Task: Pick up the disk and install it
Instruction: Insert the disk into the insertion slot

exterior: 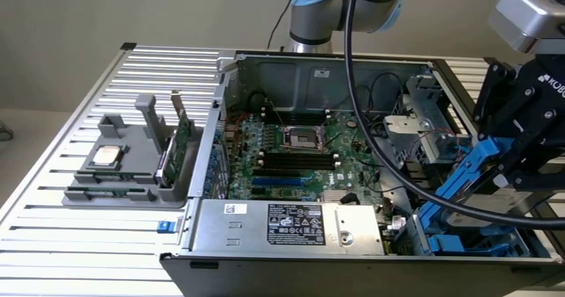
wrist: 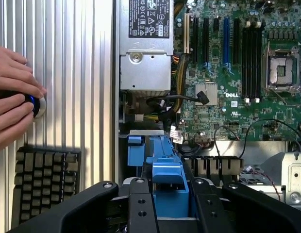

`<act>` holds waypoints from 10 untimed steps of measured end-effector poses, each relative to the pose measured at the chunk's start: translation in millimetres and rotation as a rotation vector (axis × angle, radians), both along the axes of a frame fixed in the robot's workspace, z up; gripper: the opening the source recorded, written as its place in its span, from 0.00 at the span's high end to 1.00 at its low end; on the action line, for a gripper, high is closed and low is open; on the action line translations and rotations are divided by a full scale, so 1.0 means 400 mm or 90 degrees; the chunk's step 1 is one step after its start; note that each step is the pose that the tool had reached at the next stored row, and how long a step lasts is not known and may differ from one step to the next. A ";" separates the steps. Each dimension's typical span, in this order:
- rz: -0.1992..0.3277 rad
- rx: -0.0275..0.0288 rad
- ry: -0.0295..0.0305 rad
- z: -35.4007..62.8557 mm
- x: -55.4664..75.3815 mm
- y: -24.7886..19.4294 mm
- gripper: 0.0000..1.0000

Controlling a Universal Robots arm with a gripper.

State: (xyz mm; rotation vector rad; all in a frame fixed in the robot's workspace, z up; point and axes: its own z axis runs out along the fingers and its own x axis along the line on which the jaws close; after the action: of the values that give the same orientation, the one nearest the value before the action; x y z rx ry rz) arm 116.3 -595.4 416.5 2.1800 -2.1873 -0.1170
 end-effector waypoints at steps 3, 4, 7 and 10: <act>0.000 0.0000 0.0000 -0.003 0.000 0.000 0.67; 0.000 0.0000 0.0000 -0.003 0.001 0.000 0.67; 0.000 0.0000 -0.0001 -0.004 0.001 0.000 0.65; 0.000 0.0000 0.0000 -0.005 0.001 0.000 0.47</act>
State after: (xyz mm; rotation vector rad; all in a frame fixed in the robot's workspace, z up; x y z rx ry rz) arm 116.7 -595.4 414.5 2.1800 -2.1873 -0.1170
